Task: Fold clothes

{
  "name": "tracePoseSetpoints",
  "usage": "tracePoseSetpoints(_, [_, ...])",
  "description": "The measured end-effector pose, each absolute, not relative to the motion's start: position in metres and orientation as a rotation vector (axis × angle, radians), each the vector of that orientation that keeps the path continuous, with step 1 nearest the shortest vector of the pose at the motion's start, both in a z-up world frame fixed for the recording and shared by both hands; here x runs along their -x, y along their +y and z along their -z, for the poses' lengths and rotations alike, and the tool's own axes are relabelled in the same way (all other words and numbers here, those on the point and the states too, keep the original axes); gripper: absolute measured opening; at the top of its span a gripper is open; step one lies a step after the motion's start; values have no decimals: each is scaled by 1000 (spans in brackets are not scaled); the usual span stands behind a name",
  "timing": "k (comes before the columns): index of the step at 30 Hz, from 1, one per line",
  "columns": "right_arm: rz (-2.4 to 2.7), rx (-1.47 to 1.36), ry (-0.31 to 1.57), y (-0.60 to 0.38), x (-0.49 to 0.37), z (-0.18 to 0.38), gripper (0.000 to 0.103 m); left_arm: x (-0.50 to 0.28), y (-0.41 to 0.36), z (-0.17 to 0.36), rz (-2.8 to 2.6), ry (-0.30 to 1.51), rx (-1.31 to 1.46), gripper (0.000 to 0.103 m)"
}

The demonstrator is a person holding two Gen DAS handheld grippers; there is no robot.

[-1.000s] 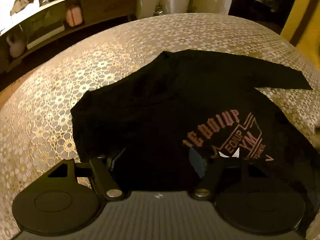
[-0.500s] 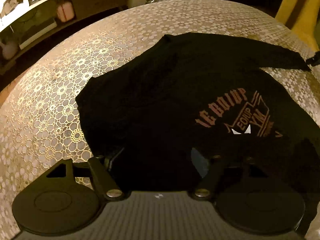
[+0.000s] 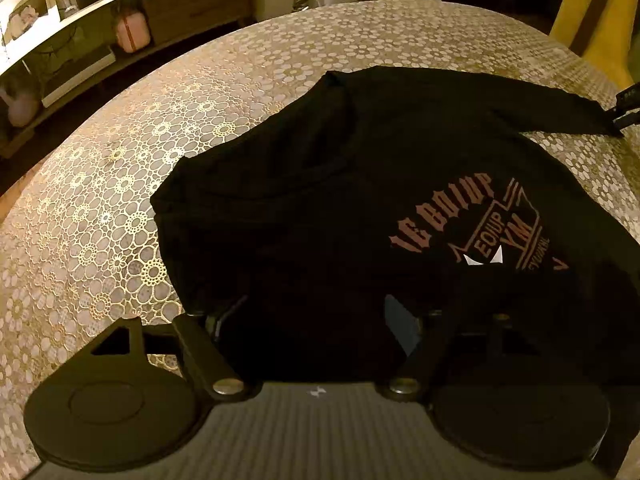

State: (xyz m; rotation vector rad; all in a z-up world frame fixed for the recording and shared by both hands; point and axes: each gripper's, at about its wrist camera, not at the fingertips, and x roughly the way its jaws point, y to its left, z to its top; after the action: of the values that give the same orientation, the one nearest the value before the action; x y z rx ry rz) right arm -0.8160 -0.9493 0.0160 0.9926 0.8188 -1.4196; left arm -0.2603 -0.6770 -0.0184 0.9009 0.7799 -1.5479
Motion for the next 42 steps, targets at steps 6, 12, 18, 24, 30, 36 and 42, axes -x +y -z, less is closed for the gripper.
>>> tracePoseSetpoints(6, [1374,-906,860,-939,794,-27,103,260,-676,18,1550,778,-896,75])
tracePoseSetpoints(12, [1231,-793,797,-919,751,-56,103,260,-677,19,1549,778,-896,76])
tracePoseSetpoints(18, [1087,-681,733,-899,707,-85,103,261,-674,17,1555,785,-890,76])
tracePoseSetpoints(24, [794,-569,720,-852,624,-102,103,262,-668,14,1576,797,-887,76])
tracePoseSetpoints(30, [565,-543,814,-810,552,-83,103,268,-659,8,1623,798,-902,76])
tracePoseSetpoints(36, [496,-492,970,-791,513,-50,103,272,-651,4,1682,807,-929,76])
tracePoseSetpoints(42, [535,-565,1006,-798,522,-30,103,271,-649,14,1673,813,-943,76])
